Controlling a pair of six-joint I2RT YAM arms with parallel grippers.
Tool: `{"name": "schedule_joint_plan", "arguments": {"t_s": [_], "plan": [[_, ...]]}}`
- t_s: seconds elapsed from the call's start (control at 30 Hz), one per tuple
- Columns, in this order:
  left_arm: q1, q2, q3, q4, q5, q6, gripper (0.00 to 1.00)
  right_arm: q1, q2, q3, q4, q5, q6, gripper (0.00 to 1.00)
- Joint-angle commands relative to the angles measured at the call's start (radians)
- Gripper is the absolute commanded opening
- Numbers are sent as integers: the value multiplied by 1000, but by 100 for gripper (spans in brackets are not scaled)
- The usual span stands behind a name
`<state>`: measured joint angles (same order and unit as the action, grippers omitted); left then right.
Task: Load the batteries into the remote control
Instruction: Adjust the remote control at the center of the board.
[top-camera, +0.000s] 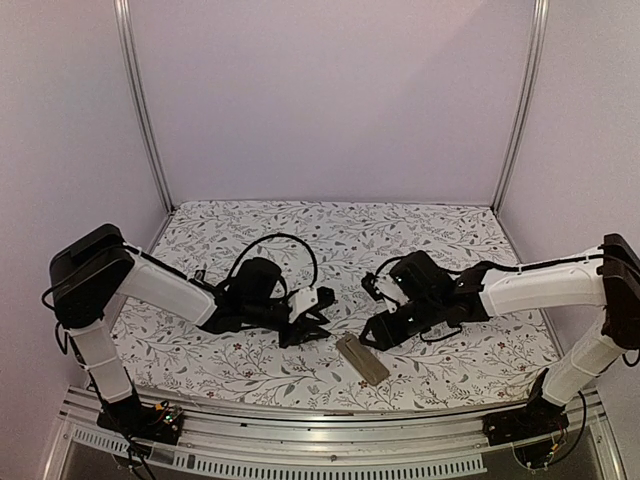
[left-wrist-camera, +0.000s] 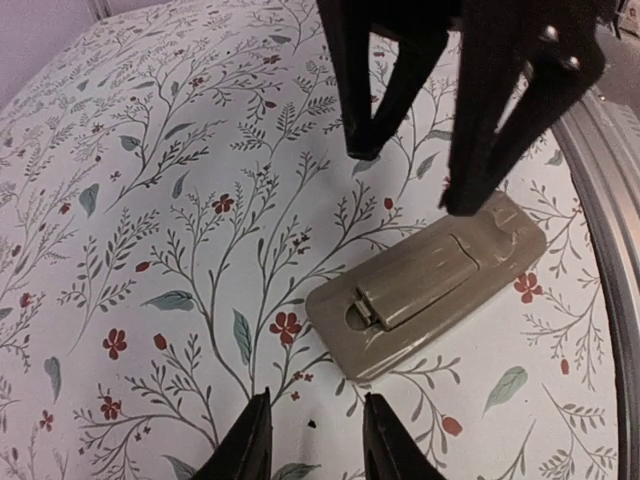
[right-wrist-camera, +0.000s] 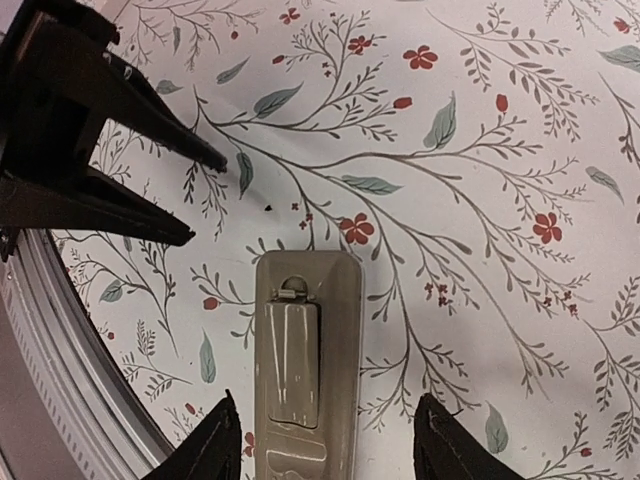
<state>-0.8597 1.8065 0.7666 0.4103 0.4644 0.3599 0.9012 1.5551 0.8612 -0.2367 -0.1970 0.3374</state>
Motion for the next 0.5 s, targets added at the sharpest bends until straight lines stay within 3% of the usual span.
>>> {"name": "schedule_joint_plan", "arguments": {"t_s": [0.0,0.17,0.3,0.47], "plan": [[19,-46,0,39,-20,-149,31,127,-36,-29,-55,206,77,58],[28,-86,-46,90,-52,-175,32,204,-19,-44,-67,257,106,61],[38,-90,-61,102,-62,-184,32,212,18,-29,-71,270,97,70],[44,-104,-78,117,-68,-186,33,229,89,4,-69,263,75,72]]}}
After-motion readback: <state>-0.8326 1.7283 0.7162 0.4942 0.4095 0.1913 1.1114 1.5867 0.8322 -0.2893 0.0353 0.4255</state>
